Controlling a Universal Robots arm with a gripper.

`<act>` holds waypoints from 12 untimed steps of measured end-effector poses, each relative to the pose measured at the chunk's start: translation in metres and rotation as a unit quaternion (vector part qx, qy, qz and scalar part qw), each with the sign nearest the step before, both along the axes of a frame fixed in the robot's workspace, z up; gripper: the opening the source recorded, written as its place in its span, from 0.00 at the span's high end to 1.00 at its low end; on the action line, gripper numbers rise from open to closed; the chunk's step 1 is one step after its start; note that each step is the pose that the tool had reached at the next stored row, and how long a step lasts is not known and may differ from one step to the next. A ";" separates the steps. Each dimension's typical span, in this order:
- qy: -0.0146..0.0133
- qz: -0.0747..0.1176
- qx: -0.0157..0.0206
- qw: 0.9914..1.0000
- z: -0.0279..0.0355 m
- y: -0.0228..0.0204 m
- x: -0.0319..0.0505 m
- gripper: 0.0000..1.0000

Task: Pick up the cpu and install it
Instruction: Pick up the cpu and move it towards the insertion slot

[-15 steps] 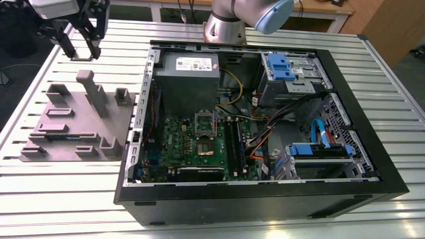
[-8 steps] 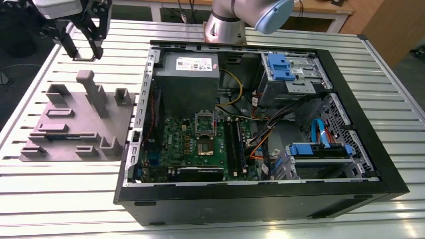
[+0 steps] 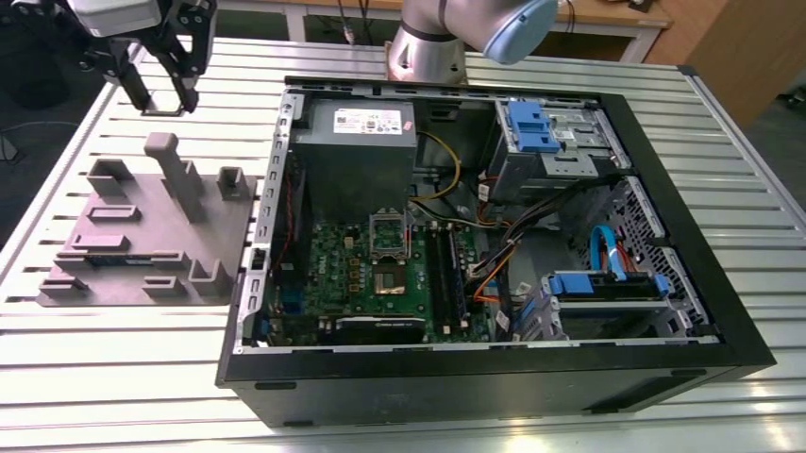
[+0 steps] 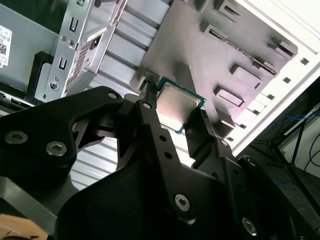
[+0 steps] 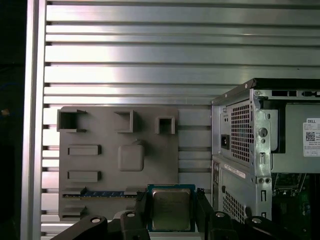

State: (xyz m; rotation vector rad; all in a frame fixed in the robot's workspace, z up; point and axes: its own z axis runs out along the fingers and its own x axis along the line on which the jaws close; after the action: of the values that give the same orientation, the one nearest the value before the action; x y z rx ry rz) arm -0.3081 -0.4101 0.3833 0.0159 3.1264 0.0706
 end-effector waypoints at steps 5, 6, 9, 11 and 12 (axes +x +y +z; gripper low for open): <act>0.000 0.000 0.000 1.000 0.0000 -0.0001 0.0011 0.53; 0.000 0.000 0.000 1.000 0.0000 -0.0001 0.0012 0.53; 0.000 0.000 0.000 1.000 0.0000 -0.0001 0.0015 0.53; 0.000 0.000 0.000 1.000 0.0001 -0.0001 0.0022 0.53; 0.000 0.000 0.000 1.000 0.0000 -0.0002 0.0027 0.53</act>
State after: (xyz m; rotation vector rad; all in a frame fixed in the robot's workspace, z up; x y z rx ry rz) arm -0.3053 -0.4103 0.3833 0.0161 3.1264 0.0705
